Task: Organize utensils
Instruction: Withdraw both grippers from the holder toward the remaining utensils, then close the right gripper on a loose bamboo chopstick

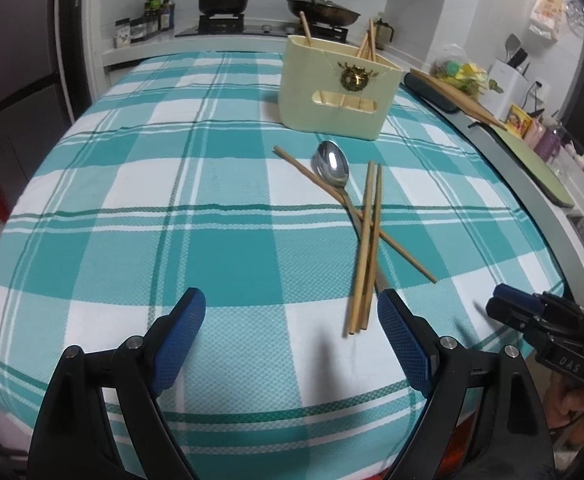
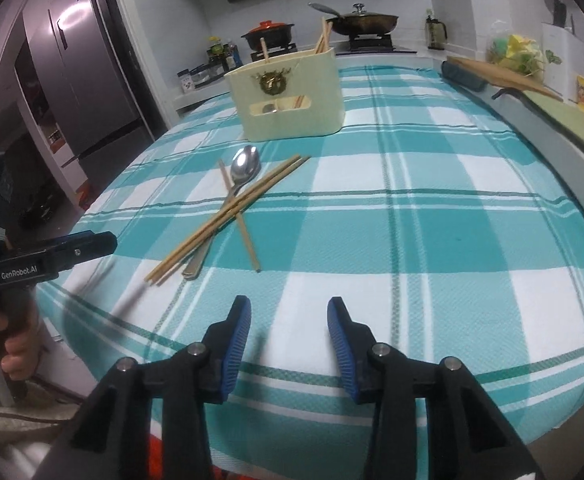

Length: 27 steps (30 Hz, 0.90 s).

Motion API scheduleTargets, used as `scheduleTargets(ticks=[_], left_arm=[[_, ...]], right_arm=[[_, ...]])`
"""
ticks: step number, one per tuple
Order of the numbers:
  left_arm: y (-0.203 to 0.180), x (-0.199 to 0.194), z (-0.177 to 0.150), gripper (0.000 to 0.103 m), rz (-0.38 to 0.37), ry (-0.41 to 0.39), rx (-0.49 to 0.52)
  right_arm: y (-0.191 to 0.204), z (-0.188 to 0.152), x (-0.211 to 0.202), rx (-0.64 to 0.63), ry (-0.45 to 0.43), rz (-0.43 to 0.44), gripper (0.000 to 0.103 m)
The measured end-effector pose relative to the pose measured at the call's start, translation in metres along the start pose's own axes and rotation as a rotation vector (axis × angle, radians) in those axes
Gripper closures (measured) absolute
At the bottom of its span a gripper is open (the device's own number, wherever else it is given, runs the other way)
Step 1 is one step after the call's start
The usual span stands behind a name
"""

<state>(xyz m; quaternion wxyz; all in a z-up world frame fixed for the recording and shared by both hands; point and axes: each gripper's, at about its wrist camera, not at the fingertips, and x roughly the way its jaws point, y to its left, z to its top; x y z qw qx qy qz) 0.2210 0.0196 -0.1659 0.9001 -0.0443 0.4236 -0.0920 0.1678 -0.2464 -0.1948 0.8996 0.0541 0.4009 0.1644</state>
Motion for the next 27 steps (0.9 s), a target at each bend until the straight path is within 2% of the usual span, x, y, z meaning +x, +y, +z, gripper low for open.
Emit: scheduleTargets(ticks=[4, 5, 9, 13, 15, 17, 18, 19, 20, 21, 26, 27], left_arm=[[0.013, -0.003, -0.004, 0.014, 0.004, -0.006, -0.047], [0.015, -0.004, -0.006, 0.014, 0.005, -0.007, -0.054], [0.019, -0.003, -0.011, 0.014, 0.011, 0.000, -0.063], [0.023, -0.001, -0.016, 0.014, 0.014, 0.014, -0.070], [0.025, -0.002, -0.018, 0.014, 0.018, 0.012, -0.074], [0.027, -0.001, -0.019, 0.014, 0.022, 0.013, -0.078], [0.027, 0.001, -0.020, 0.014, 0.023, 0.017, -0.078], [0.026, 0.003, -0.020, 0.014, 0.023, 0.021, -0.076], [0.025, 0.005, -0.021, 0.014, 0.023, 0.025, -0.073], [0.023, 0.007, -0.020, 0.014, 0.021, 0.029, -0.070], [0.014, 0.011, -0.018, 0.014, 0.015, 0.035, -0.050], [0.013, 0.011, -0.018, 0.014, 0.016, 0.035, -0.049]], right_arm=[[0.023, 0.024, 0.032, -0.013, 0.085, 0.088, 0.073], [0.029, 0.034, 0.045, -0.013, 0.109, 0.106, 0.079], [0.046, 0.068, 0.091, 0.023, 0.165, 0.100, 0.086], [0.054, 0.083, 0.131, 0.047, 0.241, 0.082, 0.086], [0.053, 0.085, 0.129, 0.037, 0.229, 0.054, 0.087], [0.039, 0.081, 0.120, 0.062, 0.226, 0.046, 0.099], [0.029, 0.078, 0.115, 0.085, 0.230, 0.051, 0.100], [0.020, 0.076, 0.111, 0.088, 0.237, 0.012, 0.098], [0.010, 0.071, 0.106, 0.089, 0.244, -0.036, 0.102], [0.001, 0.068, 0.101, 0.102, 0.240, -0.026, 0.102], [-0.020, 0.062, 0.071, 0.055, 0.211, -0.144, 0.094], [-0.020, 0.063, 0.065, 0.062, 0.197, -0.126, 0.094]])
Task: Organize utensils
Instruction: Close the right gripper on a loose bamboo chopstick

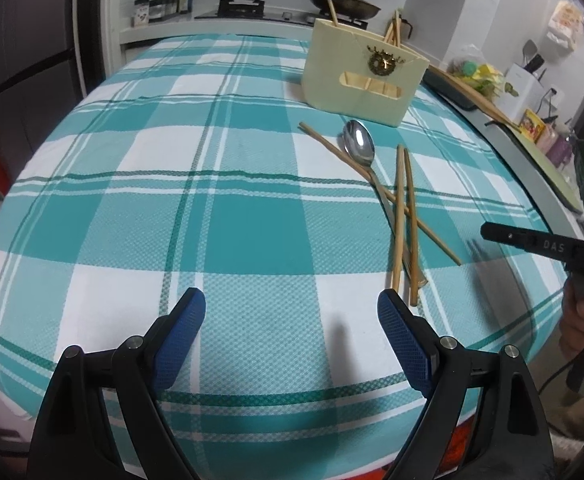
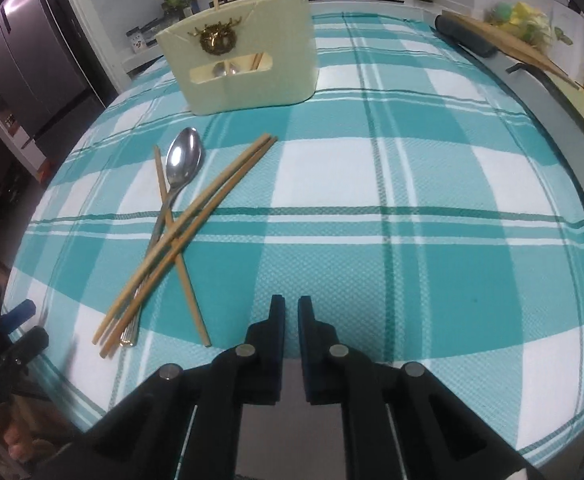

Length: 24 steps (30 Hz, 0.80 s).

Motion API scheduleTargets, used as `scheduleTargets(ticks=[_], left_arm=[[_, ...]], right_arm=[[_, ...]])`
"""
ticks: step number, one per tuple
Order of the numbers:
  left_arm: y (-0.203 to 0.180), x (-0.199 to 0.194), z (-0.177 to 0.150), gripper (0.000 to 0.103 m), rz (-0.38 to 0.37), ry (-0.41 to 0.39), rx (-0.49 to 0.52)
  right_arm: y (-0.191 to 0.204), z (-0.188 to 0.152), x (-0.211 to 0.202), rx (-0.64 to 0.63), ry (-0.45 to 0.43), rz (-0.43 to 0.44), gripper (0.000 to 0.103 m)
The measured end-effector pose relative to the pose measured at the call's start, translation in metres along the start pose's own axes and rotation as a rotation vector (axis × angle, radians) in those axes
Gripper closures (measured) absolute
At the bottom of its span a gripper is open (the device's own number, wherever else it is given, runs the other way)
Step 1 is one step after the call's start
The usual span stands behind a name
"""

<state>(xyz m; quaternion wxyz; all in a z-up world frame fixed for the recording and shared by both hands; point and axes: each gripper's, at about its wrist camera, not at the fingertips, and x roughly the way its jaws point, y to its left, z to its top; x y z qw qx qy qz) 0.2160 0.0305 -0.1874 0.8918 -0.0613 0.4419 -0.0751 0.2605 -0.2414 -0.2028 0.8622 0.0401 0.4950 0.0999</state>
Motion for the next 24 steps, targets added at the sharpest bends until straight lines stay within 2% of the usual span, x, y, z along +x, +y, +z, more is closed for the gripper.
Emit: scheduleTargets(ticks=[4, 7, 10, 13, 17, 20, 22, 24], left_arm=[[-0.002, -0.002, 0.001, 0.014, 0.005, -0.001, 0.002], [-0.004, -0.007, 0.000, 0.014, 0.010, -0.015, 0.008], [-0.003, -0.008, -0.003, 0.014, 0.015, -0.009, 0.006], [0.000, -0.008, -0.007, 0.014, 0.020, -0.004, 0.003], [0.006, -0.007, -0.009, 0.014, 0.020, 0.000, -0.015], [0.005, -0.001, -0.009, 0.014, 0.004, 0.013, -0.020], [0.000, 0.004, -0.008, 0.014, -0.001, 0.024, -0.007], [-0.005, 0.005, -0.008, 0.014, -0.007, 0.025, 0.009]], right_arm=[[0.027, 0.005, -0.006, -0.002, -0.007, 0.177, 0.094], [0.062, 0.010, 0.012, -0.026, -0.001, 0.258, 0.079], [0.091, 0.019, 0.028, -0.132, -0.037, 0.237, 0.079], [0.098, 0.023, 0.049, -0.180, 0.020, 0.178, 0.083], [0.064, 0.016, 0.039, -0.113, 0.061, 0.171, 0.086], [0.038, 0.004, 0.025, -0.141, 0.048, 0.026, 0.085], [0.019, -0.002, 0.012, -0.121, 0.023, 0.043, 0.080], [0.005, -0.006, -0.006, -0.080, -0.004, 0.078, 0.079]])
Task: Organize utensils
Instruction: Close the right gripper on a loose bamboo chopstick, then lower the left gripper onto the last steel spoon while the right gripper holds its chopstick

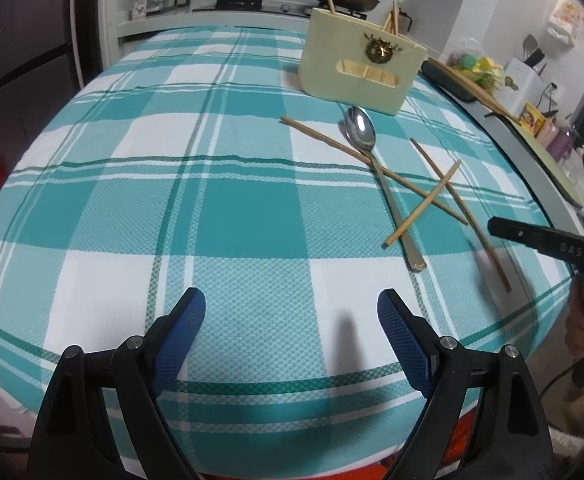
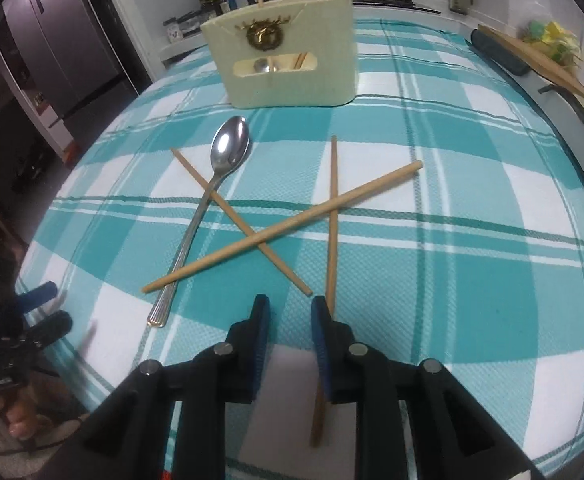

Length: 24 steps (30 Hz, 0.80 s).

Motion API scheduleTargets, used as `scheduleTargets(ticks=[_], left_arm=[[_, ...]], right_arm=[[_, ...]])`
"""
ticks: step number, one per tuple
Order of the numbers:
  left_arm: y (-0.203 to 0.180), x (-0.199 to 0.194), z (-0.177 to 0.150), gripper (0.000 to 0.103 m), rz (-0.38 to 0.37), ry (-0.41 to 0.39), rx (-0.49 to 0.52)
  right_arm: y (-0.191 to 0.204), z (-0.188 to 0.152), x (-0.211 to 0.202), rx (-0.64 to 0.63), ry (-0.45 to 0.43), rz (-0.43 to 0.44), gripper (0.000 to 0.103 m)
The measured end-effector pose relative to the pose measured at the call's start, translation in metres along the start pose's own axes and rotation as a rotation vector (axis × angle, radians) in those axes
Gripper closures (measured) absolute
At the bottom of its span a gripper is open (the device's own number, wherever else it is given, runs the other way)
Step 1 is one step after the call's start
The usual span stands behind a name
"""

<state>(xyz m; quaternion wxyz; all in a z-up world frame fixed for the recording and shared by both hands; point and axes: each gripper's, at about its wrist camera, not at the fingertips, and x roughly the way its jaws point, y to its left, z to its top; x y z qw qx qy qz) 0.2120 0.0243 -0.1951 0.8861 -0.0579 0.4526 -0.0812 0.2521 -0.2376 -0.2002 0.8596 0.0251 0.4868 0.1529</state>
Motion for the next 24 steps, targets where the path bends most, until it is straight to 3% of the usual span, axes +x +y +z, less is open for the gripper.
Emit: scheduleTargets(ticks=[7, 10, 14, 16, 18, 19, 20, 22, 24], left_arm=[[-0.009, 0.011, 0.029, 0.014, -0.027, -0.010, 0.013], [-0.017, 0.015, 0.047, 0.014, -0.032, -0.031, 0.025], [-0.041, 0.033, 0.069, 0.014, -0.037, -0.041, 0.099], [-0.054, 0.053, 0.073, 0.014, 0.000, -0.015, 0.153], [-0.063, 0.071, 0.069, 0.016, 0.042, 0.042, 0.192], [-0.066, 0.076, 0.066, 0.017, 0.054, 0.068, 0.207], [-0.068, 0.077, 0.061, 0.017, 0.045, 0.074, 0.211], [-0.073, 0.073, 0.054, 0.019, 0.003, 0.098, 0.209], [-0.082, 0.071, 0.048, 0.025, -0.032, 0.131, 0.221]], right_arm=[[-0.015, -0.018, -0.037, 0.031, -0.076, -0.056, 0.076], [0.000, -0.009, -0.025, 0.001, -0.081, -0.020, 0.077], [0.001, 0.004, 0.001, -0.002, -0.029, -0.060, 0.077], [0.000, 0.001, 0.015, -0.049, -0.001, -0.118, 0.077], [-0.004, -0.005, 0.018, -0.083, -0.029, -0.150, 0.083], [-0.008, -0.007, 0.016, -0.070, -0.026, -0.149, 0.091], [-0.016, -0.009, 0.011, -0.037, -0.034, -0.147, 0.097], [-0.035, -0.014, 0.002, 0.048, -0.045, -0.139, 0.097], [-0.057, -0.020, -0.007, 0.117, -0.061, -0.185, 0.097]])
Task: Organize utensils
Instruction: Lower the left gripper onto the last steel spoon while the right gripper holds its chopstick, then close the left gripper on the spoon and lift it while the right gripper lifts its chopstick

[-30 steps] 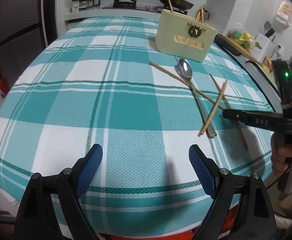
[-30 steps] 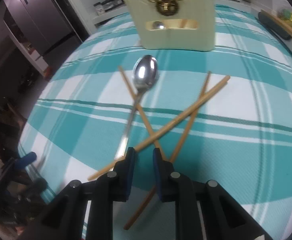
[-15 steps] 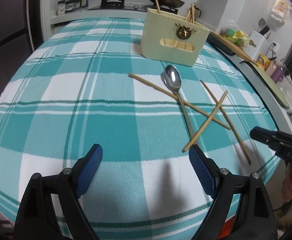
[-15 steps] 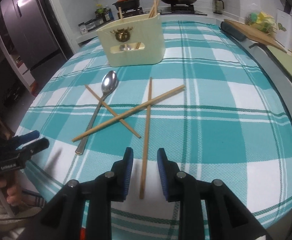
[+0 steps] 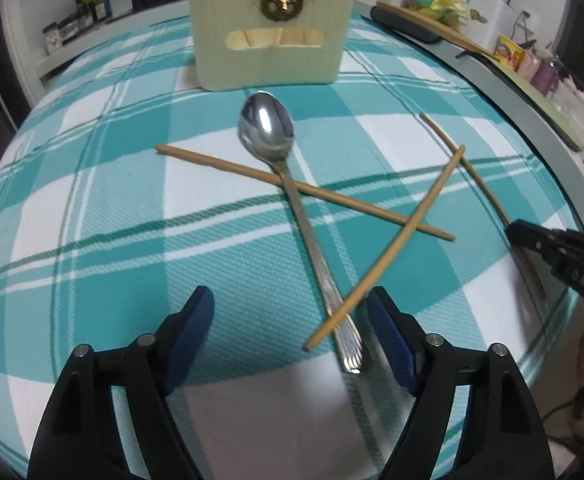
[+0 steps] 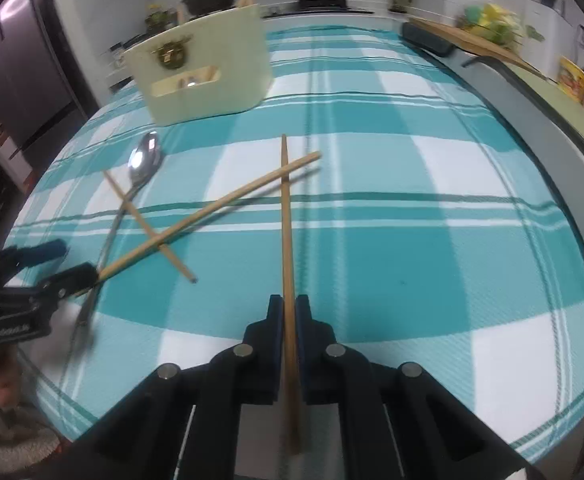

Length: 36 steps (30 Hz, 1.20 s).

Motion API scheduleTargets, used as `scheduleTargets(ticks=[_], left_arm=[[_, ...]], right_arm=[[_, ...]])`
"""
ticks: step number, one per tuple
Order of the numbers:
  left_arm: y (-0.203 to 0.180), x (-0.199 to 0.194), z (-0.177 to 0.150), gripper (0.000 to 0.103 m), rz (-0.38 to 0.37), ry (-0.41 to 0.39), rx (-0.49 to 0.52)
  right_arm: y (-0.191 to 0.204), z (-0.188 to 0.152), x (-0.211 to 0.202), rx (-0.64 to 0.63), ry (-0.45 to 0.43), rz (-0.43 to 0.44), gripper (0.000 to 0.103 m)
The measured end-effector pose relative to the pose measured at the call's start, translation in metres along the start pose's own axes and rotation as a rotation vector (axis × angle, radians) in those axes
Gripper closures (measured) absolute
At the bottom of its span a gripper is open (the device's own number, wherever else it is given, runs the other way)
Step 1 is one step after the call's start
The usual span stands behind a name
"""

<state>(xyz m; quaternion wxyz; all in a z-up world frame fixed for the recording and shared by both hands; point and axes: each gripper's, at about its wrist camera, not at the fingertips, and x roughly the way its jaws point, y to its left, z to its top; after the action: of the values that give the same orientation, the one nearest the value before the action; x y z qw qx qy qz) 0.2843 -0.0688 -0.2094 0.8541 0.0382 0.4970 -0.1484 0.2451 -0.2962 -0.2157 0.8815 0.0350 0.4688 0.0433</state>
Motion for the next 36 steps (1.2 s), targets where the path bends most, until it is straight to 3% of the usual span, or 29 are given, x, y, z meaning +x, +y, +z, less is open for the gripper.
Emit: scheduleTargets(ticks=[2, 6, 9, 12, 13, 14, 17, 19, 23, 27, 29, 31, 33, 34, 36], left_arm=[[-0.013, -0.004, -0.004, 0.025, -0.031, 0.003, 0.009], [-0.037, -0.011, -0.007, 0.024, -0.193, 0.025, 0.011], [-0.039, -0.022, -0.007, 0.024, -0.227, 0.009, 0.001], [-0.014, -0.039, -0.003, 0.024, -0.223, -0.044, -0.064], [-0.002, -0.043, -0.001, 0.024, -0.213, -0.062, -0.098], [0.012, -0.045, 0.001, 0.023, -0.197, -0.078, -0.135], [0.043, -0.037, 0.013, 0.024, -0.149, -0.079, -0.240], [0.047, -0.027, 0.023, 0.024, -0.129, -0.076, -0.258], [0.020, -0.004, 0.046, 0.023, -0.025, -0.072, -0.181], [-0.012, 0.027, 0.046, 0.022, 0.147, -0.042, -0.019], [-0.012, 0.027, 0.035, 0.021, 0.156, -0.091, -0.012], [-0.002, 0.023, 0.028, 0.031, 0.118, -0.114, -0.045], [0.002, 0.017, 0.026, 0.081, 0.124, -0.135, -0.036], [0.005, 0.015, 0.025, 0.094, 0.120, -0.135, -0.030], [0.014, 0.012, 0.021, 0.097, 0.092, -0.141, -0.047]], right_arm=[[-0.017, -0.002, -0.004, 0.038, -0.005, -0.041, 0.097], [-0.031, -0.002, -0.007, 0.039, -0.019, -0.123, 0.097], [-0.030, -0.003, -0.007, 0.034, -0.033, -0.124, 0.096], [-0.033, -0.006, -0.011, 0.051, -0.049, -0.089, 0.078], [-0.035, -0.008, -0.013, 0.063, -0.054, -0.086, 0.068], [-0.037, -0.011, -0.017, 0.072, -0.061, -0.090, 0.066], [-0.041, -0.020, -0.025, 0.077, -0.076, -0.106, 0.066], [-0.044, -0.025, -0.029, 0.091, -0.085, -0.111, 0.066], [-0.047, -0.030, -0.031, 0.118, -0.091, -0.106, 0.066], [-0.048, -0.031, -0.032, 0.123, -0.097, -0.109, 0.066], [-0.049, -0.033, -0.035, 0.125, -0.101, -0.115, 0.066], [-0.051, -0.035, -0.039, 0.127, -0.107, -0.124, 0.066], [-0.053, -0.038, -0.039, 0.129, -0.108, -0.135, 0.066], [-0.054, -0.039, -0.038, 0.133, -0.107, -0.139, 0.066], [-0.056, -0.040, -0.035, 0.147, -0.105, -0.137, 0.066]])
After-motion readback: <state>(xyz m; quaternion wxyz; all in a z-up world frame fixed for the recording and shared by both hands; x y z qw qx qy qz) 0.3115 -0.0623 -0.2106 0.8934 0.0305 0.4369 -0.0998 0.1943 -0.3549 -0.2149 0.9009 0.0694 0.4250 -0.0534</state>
